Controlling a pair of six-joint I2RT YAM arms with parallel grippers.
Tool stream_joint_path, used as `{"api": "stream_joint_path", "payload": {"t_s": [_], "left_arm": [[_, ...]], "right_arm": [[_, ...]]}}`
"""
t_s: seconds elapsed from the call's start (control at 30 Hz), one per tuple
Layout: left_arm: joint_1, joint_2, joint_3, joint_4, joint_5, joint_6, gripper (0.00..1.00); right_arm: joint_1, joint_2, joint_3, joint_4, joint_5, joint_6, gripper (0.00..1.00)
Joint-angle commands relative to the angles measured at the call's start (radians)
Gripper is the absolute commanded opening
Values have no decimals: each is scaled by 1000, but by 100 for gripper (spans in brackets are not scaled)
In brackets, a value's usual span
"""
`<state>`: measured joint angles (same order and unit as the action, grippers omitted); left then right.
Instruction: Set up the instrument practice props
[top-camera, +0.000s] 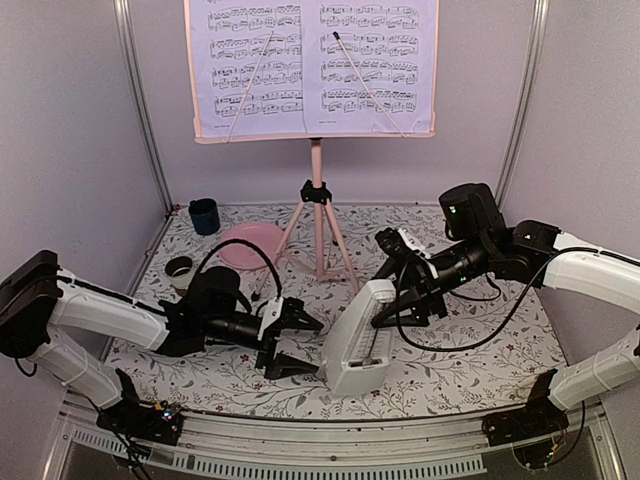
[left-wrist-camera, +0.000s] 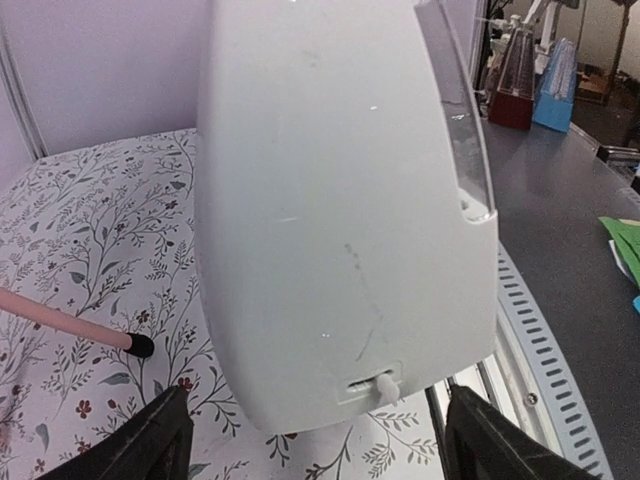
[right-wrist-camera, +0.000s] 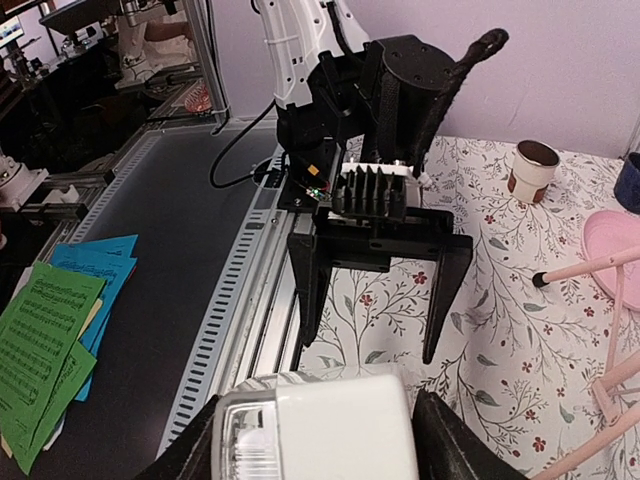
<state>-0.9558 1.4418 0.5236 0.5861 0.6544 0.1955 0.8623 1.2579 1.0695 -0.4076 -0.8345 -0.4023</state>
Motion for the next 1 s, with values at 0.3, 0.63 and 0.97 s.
{"api": "stream_joint_path", "payload": {"t_s": [0.3,0.63,0.97], "left_arm": [[-68,-80,-78,46,-144,13,92],[-68,-61,-63,52,-132,5,94],[-79,-22,-33,80,-107,-28,91]], "right_arm": [[75,-58,87,30,16,-74,23],[94,-47,110,7,50,-99,22],[105,-31,128,4,61,-107,22]]}}
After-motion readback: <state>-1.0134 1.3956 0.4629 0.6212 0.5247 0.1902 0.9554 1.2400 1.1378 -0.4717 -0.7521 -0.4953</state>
